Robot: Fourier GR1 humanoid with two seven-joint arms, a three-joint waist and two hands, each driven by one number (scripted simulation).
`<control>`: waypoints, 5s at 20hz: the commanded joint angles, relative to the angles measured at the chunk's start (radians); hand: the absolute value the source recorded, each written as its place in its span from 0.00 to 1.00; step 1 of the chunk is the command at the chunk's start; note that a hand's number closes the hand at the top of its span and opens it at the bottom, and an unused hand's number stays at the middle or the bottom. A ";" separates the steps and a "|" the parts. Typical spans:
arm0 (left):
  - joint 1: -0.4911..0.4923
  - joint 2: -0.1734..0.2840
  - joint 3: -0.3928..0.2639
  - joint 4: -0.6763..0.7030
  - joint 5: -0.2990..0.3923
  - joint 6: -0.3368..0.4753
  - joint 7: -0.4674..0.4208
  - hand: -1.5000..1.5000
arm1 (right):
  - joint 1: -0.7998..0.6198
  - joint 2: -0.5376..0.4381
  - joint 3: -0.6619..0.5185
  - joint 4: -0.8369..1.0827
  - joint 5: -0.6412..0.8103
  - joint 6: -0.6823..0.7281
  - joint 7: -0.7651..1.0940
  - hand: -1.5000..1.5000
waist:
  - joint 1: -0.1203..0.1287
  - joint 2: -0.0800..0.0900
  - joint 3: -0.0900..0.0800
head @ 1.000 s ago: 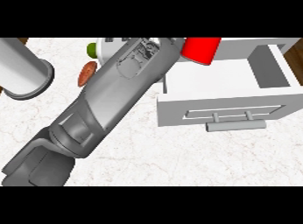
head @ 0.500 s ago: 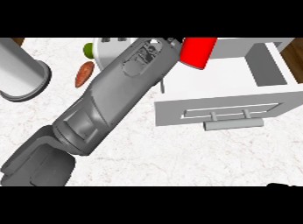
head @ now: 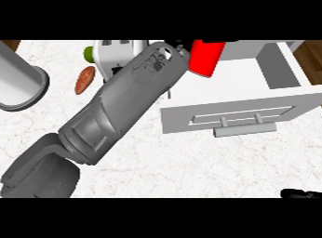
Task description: Pick up the can, place it into the drawer and close the drawer
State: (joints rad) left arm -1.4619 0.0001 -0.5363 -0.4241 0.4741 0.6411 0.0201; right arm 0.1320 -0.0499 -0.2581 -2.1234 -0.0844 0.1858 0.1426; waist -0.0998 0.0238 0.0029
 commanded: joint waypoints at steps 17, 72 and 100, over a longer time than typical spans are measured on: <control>0.022 0.000 -0.098 0.084 0.078 0.120 -0.077 0.00 | -0.039 -0.016 0.013 -0.007 0.003 0.004 0.016 0.00 | -0.031 0.010 0.000; 0.203 0.373 -0.091 -0.511 0.106 0.147 0.206 0.00 | -0.497 -0.109 0.249 0.999 1.207 -0.567 -0.246 0.00 | 0.157 -0.031 -0.002; 0.529 0.499 -0.095 -0.851 -0.007 0.155 0.264 0.00 | -1.158 -0.137 0.079 1.772 1.309 -0.942 -0.197 0.00 | 0.191 0.003 -0.001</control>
State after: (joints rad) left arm -0.9632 0.5033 -0.6224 -1.2644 0.4879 0.7894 0.2910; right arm -0.9094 -0.1831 -0.1725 -0.4477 1.2089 -0.7961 -0.0807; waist 0.0686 0.0058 -0.0031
